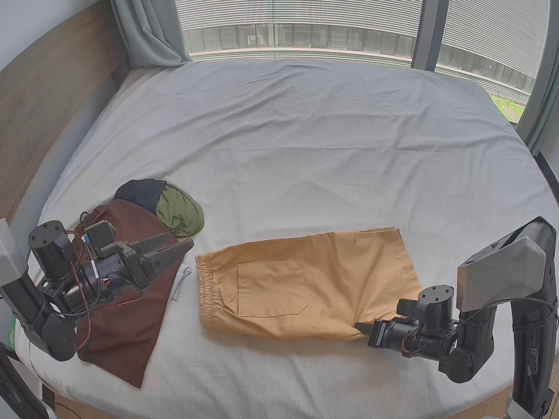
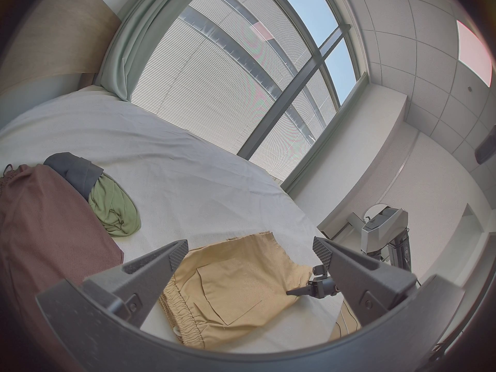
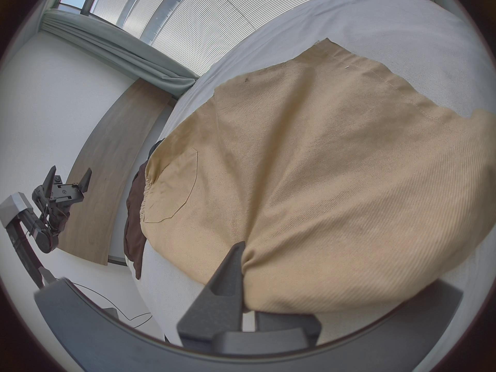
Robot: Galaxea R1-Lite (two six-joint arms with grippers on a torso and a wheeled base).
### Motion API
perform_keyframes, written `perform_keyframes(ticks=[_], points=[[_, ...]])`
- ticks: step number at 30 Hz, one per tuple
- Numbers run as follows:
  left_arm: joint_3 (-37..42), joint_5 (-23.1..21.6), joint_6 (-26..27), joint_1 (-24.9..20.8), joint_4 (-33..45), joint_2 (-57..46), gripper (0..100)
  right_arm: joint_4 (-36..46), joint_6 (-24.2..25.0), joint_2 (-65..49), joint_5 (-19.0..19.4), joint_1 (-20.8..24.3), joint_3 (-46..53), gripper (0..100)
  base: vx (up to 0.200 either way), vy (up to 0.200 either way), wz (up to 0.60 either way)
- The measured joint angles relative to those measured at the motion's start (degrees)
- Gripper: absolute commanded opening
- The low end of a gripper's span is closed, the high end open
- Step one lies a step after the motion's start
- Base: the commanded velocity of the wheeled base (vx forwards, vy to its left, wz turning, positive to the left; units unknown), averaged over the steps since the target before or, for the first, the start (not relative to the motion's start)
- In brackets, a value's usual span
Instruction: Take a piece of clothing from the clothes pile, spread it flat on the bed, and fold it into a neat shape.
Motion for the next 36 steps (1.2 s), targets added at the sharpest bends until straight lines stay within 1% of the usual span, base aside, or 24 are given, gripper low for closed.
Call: perform_keyframes(ticks=[6,7,23,28,36], points=[[-0.04,-0.29,0.00,-0.16,0.02,-0.28,100,0.02,-0.13,0.48,0.00,0.02,0.05,0,0.000,0.000,0.00],[-0.09,-0.29,0.00,-0.24,0.02,-0.28,100,0.02,-0.13,0.55,0.01,-0.02,-0.02,100,0.000,0.000,0.00],[-0.28,-0.57,0.11,-0.33,0.05,-0.24,100,0.05,-0.30,0.24,-0.07,0.26,1.29,100,0.000,0.000,0.00],[-0.28,-0.57,0.16,-0.27,0.07,-0.22,100,0.10,-0.41,-0.93,-0.05,1.18,2.86,100,0.000,0.000,0.00],[-0.41,-0.60,0.20,-0.09,0.05,-0.13,100,0.16,-2.06,-4.60,0.30,4.14,6.52,100,0.000,0.000,0.00]])
